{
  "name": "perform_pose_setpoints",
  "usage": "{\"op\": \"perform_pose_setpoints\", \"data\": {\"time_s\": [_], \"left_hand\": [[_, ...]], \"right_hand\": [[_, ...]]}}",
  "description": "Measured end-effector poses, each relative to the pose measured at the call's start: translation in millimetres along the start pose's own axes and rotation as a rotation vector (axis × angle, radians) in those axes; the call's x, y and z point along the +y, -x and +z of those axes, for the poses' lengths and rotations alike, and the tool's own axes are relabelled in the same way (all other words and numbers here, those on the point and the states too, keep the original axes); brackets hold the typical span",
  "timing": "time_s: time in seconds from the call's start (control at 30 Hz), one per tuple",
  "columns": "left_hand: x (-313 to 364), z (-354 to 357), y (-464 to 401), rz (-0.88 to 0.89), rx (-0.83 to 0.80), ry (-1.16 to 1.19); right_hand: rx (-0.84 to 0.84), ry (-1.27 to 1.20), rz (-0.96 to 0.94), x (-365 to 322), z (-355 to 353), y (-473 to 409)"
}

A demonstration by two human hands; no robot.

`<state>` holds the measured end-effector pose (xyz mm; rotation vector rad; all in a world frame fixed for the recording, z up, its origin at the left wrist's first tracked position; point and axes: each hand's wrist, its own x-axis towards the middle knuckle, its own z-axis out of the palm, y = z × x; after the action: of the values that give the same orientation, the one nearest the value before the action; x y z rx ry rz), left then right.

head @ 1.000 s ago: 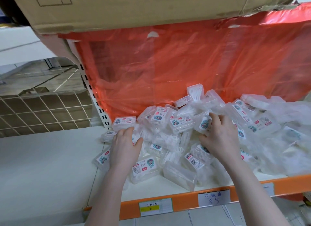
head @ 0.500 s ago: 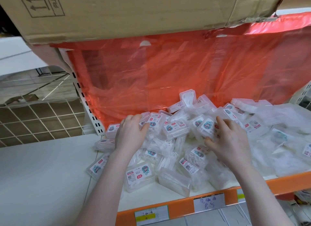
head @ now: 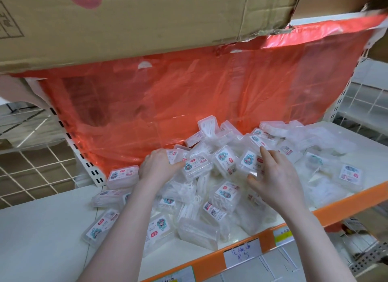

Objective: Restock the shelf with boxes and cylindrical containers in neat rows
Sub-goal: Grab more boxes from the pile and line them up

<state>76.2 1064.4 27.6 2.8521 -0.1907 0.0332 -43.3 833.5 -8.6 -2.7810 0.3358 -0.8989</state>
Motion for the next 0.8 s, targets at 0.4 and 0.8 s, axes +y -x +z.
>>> {"op": "perform_pose_setpoints", "data": {"time_s": [0.4,0.8], "left_hand": [[3,-14,15,-0.021,0.024,-0.037],[-48,-18,104,-0.103,0.104,-0.052]], "right_hand": [[-0.024,-0.038,-0.039,1,-4,4],[-0.066,-0.188,-0.184,-21,-4,17]]}}
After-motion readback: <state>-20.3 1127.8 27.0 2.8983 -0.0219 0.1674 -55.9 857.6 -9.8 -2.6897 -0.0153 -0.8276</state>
